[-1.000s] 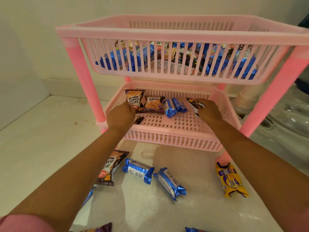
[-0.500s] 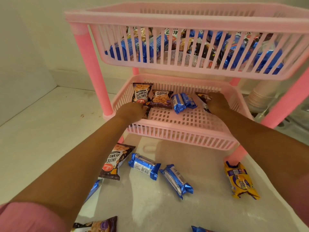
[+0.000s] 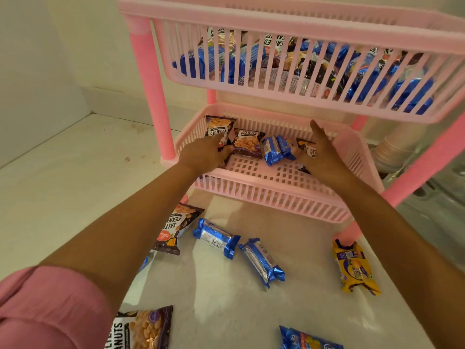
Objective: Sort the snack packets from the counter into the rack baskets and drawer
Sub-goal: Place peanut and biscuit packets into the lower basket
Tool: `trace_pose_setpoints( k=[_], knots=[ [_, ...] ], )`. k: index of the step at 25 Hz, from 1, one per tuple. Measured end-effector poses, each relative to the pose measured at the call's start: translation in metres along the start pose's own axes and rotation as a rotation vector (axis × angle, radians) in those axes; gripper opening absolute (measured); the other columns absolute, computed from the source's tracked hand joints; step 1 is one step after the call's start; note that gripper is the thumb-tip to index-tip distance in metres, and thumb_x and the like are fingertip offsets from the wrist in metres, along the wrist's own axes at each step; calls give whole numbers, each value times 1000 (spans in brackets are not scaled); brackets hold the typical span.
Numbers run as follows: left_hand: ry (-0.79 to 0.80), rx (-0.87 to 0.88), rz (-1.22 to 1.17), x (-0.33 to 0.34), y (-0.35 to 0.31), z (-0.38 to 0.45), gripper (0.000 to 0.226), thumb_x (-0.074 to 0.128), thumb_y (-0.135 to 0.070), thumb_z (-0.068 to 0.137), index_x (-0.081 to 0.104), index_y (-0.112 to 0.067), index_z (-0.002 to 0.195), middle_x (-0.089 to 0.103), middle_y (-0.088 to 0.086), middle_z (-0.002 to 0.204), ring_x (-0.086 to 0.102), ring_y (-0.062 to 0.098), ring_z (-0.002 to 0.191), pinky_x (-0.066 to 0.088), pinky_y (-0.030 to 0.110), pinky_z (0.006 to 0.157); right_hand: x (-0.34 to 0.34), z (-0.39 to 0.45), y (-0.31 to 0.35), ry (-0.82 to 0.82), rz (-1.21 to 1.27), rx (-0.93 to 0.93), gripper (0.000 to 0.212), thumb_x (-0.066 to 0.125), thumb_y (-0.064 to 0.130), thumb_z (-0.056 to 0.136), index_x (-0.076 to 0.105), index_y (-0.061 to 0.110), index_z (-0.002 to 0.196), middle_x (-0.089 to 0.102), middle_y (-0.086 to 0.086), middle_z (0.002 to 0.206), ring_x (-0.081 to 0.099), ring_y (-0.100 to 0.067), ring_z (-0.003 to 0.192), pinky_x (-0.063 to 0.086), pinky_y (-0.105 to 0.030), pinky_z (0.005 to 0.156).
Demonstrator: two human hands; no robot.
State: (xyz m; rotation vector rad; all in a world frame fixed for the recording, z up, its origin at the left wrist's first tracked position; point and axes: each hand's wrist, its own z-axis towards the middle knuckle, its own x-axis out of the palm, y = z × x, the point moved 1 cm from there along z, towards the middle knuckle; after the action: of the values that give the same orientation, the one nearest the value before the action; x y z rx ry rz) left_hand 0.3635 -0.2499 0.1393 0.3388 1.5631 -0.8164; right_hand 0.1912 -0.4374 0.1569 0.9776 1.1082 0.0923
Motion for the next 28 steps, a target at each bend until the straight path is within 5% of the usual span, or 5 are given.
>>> trace_pose_setpoints(
  k=[5,10,19,25,28],
  knots=[
    [-308,80,40,23,-7,-61,57,18,-47,94,34,-19,141,59,11,128,50,30,120,35,46,104,-8,-131,-12,-167,61,-254,69,60,17,88,23,27,145,27,9,149,21,-11,140,20,-35,114],
    [-398,78,20,61,20,-131,69,38,-48,89,20,-14,146,23,16,154,21,37,142,26,58,108,-2,-192,-97,-177,-350,71,62,59,21,88,32,24,143,25,1,156,17,-28,145,18,-57,114],
    [38,-200,189,93,75,-163,54,46,-41,90,31,-31,141,23,18,152,48,42,116,43,46,92,38,-228,-102,-51,-572,212,66,51,42,90,21,27,147,4,-4,159,8,-34,145,15,-61,112],
    [-1,-75,228,74,66,-154,44,42,-27,95,38,-35,138,52,12,134,58,37,99,46,38,80,121,-276,18,63,-388,-756,38,72,38,70,66,34,108,51,-7,140,45,-39,128,35,-67,97],
    [-31,-43,188,62,64,-157,46,45,-17,92,44,-33,136,58,9,130,61,34,96,48,36,77,182,-287,49,509,-321,-860,55,59,46,84,40,36,135,16,-2,157,7,-35,145,-5,-63,111]
  ],
)
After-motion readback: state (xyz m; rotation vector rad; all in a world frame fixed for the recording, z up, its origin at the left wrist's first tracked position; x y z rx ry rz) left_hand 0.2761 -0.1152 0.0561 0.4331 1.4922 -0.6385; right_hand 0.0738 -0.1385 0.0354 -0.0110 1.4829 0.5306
